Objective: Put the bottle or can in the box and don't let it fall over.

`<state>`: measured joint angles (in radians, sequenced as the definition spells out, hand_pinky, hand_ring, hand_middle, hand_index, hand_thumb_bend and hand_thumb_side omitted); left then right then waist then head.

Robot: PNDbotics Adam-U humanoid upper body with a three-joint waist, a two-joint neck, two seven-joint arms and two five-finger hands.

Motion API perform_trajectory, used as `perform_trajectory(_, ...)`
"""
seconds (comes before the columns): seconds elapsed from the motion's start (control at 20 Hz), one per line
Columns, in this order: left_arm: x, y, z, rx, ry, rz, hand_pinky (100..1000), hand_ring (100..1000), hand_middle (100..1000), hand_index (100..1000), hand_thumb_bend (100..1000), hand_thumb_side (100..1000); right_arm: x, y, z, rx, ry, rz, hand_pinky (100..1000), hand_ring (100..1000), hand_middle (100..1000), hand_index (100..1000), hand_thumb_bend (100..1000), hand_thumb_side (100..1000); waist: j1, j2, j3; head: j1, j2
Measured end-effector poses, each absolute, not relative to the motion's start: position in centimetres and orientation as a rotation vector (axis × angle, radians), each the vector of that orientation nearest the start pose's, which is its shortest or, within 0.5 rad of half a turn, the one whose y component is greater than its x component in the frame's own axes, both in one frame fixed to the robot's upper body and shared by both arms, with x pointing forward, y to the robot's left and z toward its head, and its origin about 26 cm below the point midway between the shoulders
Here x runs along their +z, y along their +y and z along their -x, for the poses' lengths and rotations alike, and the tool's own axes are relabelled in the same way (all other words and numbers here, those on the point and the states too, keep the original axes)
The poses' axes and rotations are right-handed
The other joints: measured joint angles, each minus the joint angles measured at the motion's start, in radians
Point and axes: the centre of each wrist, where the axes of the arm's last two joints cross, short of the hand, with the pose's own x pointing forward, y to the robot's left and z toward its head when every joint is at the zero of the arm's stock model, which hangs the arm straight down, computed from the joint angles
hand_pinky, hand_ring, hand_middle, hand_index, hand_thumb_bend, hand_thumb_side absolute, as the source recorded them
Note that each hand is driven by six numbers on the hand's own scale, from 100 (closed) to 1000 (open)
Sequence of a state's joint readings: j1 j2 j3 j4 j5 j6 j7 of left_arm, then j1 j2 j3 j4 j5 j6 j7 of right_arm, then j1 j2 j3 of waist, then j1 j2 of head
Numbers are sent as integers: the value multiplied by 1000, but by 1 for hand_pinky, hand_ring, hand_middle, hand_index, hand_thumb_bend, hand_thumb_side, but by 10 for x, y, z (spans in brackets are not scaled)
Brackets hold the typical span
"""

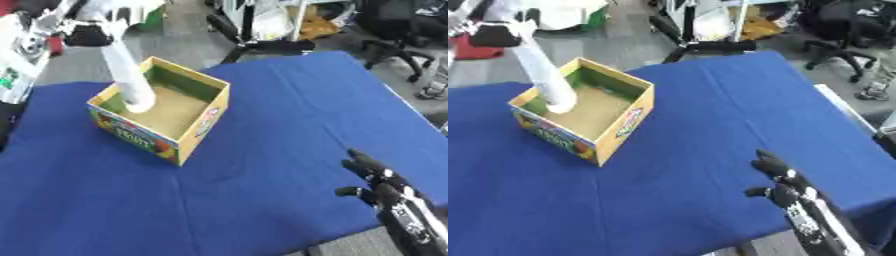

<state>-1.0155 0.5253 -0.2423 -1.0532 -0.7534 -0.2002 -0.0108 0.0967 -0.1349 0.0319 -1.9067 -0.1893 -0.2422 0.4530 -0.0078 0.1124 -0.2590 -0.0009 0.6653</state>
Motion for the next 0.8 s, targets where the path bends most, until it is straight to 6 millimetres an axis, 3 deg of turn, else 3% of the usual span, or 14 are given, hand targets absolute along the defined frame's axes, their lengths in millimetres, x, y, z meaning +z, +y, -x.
perform_trajectory(0.05, 254, 263, -471, -1300, -1898, -1105, 718, 623, 570, 815, 216, 615, 59, -261, -247, 447, -2019, -371, 733, 1000, 1000, 920, 100, 688, 1, 0, 0, 0, 0)
perform_trajectory(0.15, 251, 262, -472, -1393, -1829, -1104, 790, 751, 708, 871, 379, 708, 58, -261, -247, 447, -2018, -371, 733, 1000, 1000, 920, 100, 690, 3, 0, 6, 0, 0)
perform_trajectory(0.2, 251, 263, -472, -1433, -1789, -1099, 801, 759, 718, 875, 393, 715, 58, -261, -247, 447, -2018, -371, 733, 1000, 1000, 920, 100, 690, 6, 0, 10, 0, 0)
perform_trajectory(0.25, 251, 263, -472, -1467, -1750, -1093, 822, 808, 773, 892, 485, 754, 58, -261, -247, 447, -2018, -371, 733, 1000, 1000, 920, 100, 688, 7, 0, 13, -1, 0)
perform_trajectory(0.35, 257, 263, -470, -1499, -1701, -1090, 835, 834, 806, 904, 550, 790, 58, -262, -247, 447, -2017, -370, 733, 1000, 1000, 920, 100, 686, 9, 0, 16, -3, 0)
perform_trajectory(0.6, 289, 284, -446, -1395, -1788, -1131, 797, 813, 789, 897, 546, 777, 58, -264, -246, 439, -2018, -357, 734, 1000, 1000, 920, 100, 685, 16, -2, 42, -18, 0)
perform_trajectory(0.8, 298, 323, -403, -1191, -1930, -1112, 741, 772, 743, 881, 507, 754, 56, -268, -245, 427, -2015, -327, 734, 1000, 1000, 920, 100, 685, 18, -7, 68, -41, 0)
